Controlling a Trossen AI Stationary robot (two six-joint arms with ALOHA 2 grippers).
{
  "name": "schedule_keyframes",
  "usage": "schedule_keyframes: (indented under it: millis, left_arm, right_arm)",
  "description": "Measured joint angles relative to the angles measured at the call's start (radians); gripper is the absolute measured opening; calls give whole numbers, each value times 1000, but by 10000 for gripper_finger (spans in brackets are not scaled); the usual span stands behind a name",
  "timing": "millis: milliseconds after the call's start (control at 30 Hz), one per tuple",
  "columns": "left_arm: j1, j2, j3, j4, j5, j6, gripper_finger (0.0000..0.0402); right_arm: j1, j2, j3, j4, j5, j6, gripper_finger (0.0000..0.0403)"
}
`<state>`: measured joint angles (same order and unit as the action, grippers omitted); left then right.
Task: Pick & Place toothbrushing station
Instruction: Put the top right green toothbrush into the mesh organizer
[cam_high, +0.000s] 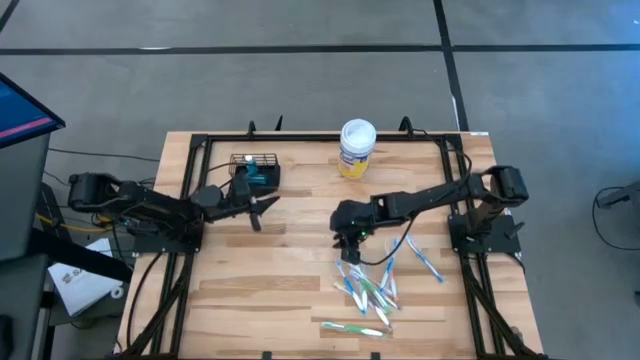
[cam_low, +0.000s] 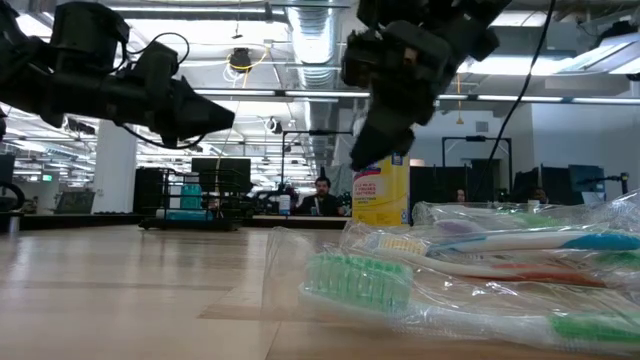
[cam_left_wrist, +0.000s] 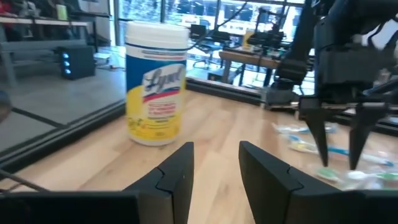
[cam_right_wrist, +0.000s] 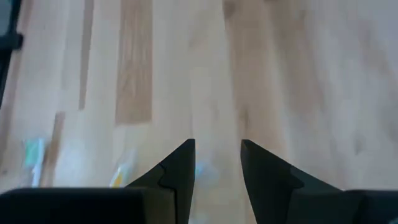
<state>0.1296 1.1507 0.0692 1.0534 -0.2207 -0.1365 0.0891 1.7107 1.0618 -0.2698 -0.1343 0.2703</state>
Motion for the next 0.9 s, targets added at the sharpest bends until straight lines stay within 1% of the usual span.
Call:
schedule_keyframes:
  millis: [267, 500, 667, 900]
  left_arm:
    - [-63, 0, 0, 1, 0, -3, 122]
    - [-71, 0, 0, 1, -1, -7, 122]
    - [-71, 0, 0, 2, -4, -26, 122]
    - [-71, 0, 0, 2, -4, -26, 122]
  right_arm:
    - [84, 0, 0, -138, 1, 161, 120]
    - [133, -12, 2, -210, 1, 272, 120]
    - [147, -10, 1, -263, 5, 329, 120]
    - [172, -5, 1, -271, 16, 359, 120]
